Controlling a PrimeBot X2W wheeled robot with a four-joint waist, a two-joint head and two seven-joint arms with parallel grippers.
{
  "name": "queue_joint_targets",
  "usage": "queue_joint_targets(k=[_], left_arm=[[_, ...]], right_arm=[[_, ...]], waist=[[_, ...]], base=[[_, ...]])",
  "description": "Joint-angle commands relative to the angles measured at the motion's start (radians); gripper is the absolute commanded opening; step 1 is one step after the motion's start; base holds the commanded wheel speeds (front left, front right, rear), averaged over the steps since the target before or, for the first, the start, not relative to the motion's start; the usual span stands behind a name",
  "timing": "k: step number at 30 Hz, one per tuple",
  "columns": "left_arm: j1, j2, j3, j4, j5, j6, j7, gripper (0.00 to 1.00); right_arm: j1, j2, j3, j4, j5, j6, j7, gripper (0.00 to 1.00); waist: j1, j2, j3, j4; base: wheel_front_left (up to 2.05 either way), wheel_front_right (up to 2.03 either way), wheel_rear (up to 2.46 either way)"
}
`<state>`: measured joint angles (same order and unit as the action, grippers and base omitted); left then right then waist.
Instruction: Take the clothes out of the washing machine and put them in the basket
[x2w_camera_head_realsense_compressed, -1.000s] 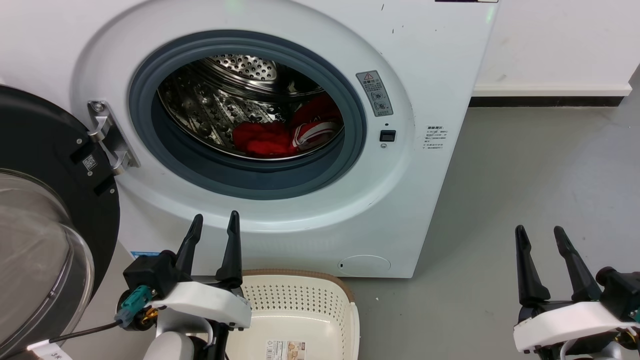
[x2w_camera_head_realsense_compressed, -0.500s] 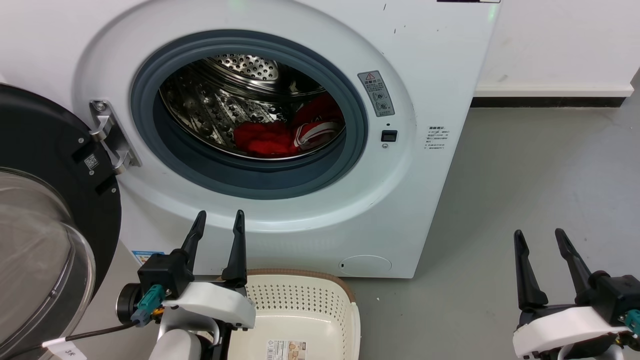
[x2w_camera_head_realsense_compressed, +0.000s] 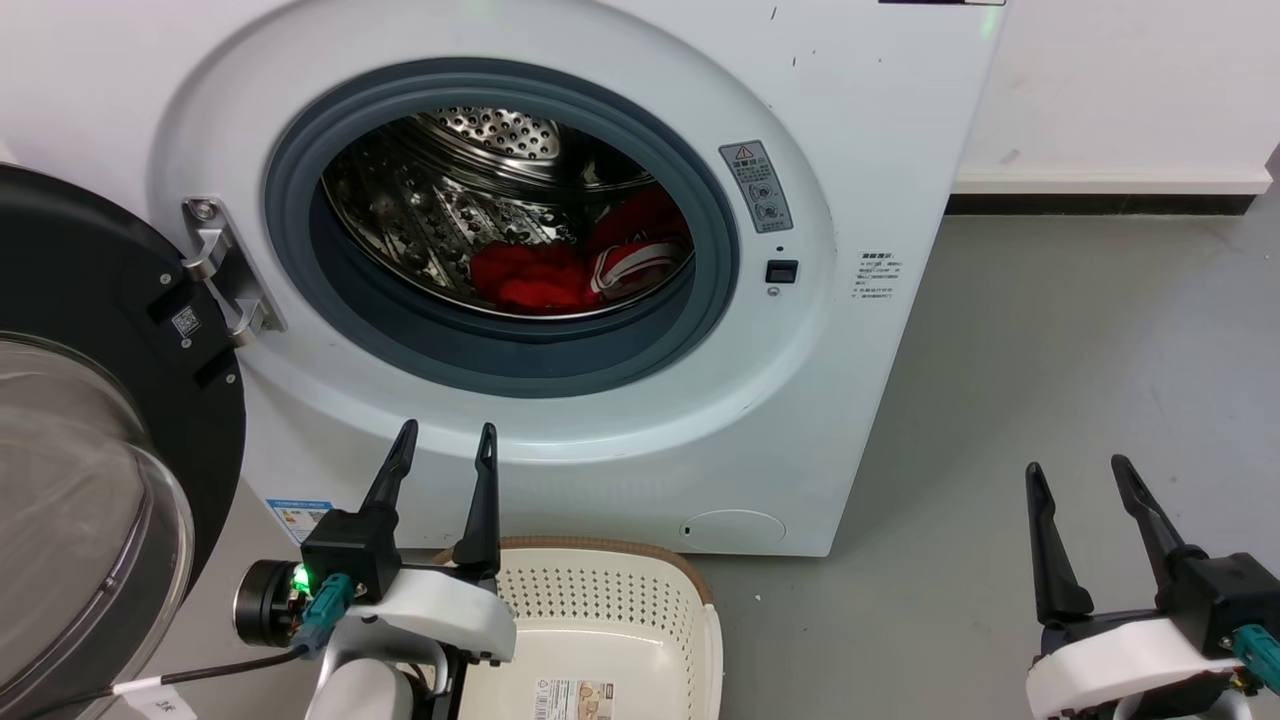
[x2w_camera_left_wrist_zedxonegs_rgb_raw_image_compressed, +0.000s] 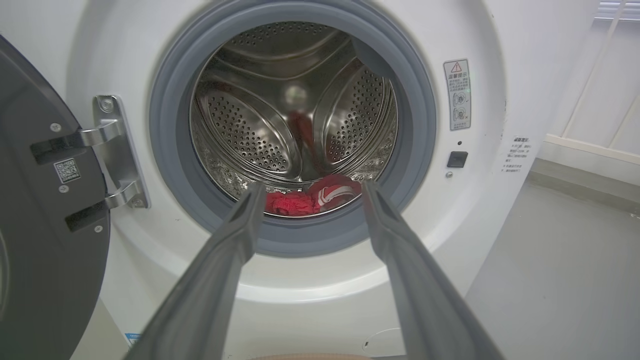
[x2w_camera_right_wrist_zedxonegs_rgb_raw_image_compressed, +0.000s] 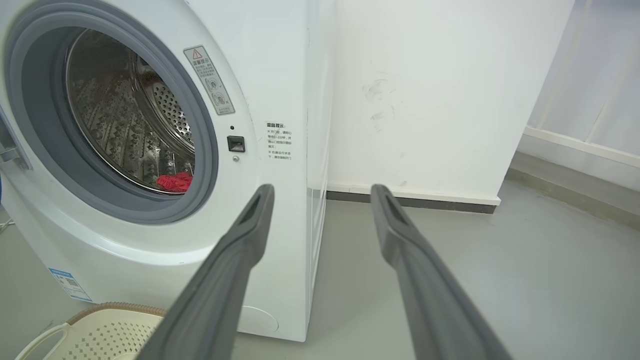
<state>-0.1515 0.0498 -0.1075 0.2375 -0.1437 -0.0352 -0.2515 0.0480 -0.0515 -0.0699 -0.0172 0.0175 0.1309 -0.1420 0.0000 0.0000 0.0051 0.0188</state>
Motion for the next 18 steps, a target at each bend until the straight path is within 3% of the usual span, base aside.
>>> queue_joint_targets(k=[1,18], left_arm=[[-0.013,0.001,-0.002,0.002,0.019,0.003,-0.009,1.0],[-0.007,0.001,0.004,0.01,0.022,0.013,-0.014,1.0]], right_arm=[[0.015,0.002,0.0,-0.007,-0.019,0.0,-0.008,1.0],[0.012,0.002,-0.006,0.006,-0.019,0.0,-0.005,1.0]], waist=[[0.0,0.0,0.0,0.001],[0.0,0.0,-0.003,0.005]], base=[[0.0,0.0,0.0],[0.0,0.0,0.0]])
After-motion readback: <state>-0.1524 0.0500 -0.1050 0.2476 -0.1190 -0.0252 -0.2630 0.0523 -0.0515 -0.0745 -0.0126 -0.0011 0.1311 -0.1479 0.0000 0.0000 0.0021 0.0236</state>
